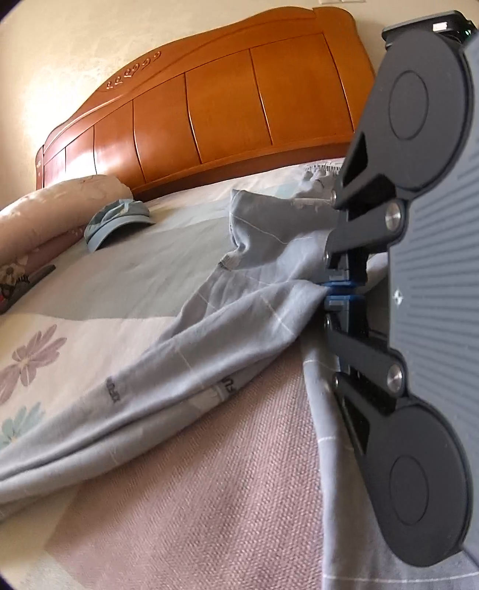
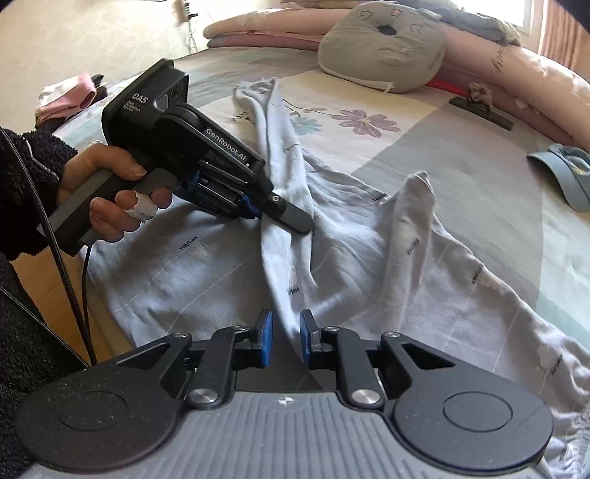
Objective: Fold clothes
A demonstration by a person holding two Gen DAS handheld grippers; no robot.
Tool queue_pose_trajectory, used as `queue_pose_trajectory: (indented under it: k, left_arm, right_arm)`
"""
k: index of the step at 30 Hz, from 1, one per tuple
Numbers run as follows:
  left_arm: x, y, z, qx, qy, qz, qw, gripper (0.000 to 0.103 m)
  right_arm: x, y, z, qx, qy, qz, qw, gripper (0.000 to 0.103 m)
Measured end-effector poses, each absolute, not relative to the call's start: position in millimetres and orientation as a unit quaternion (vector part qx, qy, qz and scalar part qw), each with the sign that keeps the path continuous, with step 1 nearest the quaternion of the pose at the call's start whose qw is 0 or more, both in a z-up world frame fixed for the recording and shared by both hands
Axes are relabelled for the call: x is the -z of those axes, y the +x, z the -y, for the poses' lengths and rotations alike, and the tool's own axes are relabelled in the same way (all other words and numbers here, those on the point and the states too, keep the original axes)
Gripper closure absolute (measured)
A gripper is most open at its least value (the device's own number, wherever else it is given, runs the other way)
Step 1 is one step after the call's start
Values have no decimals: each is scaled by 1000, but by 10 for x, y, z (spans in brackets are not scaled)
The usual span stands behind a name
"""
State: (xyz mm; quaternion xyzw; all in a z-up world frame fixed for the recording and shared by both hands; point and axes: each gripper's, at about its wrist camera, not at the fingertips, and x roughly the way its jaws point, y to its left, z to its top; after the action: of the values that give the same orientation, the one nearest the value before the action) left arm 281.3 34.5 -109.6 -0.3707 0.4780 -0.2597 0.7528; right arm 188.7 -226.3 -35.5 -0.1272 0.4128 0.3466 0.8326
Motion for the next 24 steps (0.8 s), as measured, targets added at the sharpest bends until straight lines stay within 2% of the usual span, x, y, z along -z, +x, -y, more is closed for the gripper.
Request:
queue_pose_trajectory:
  k: [4,7,10,13,15,18,21,24]
  left_arm:
    - [925,2773,-255,259,-334,-473,773,101]
    - [732,2691,-258,269,-316,-460,785,101]
    - [576,2598,-271,275,-296,-452,795,101]
    - [535,2524,-260,273,-278,-455,801,101]
    - [565,2508,-269,267,-278,-461,800,101]
    - [642,2493,-308,260,-287,-469,794,101]
    - [660,2455,-343,258,-285,-473,793,101]
    - [631,2430,-348,258,-283,-472,794,101]
  right_arm:
    - [337,1827,2383,-327,-100,-417,842,82]
    - [295,1791,2597,-299,-54,-426,852,75]
    - [260,1736,2920,-265,28,-443,856,70]
    - [287,1693,3361,-208,147,-459,851,56]
    - [337,1667,3695,-164,233,-452,845,55]
    - [450,1609,4153,-102,358,-424,825,46]
    - [587,1582,4449,-63,436,-390,809,45]
    - [687,1631,4593,-7,452,-380,807,45]
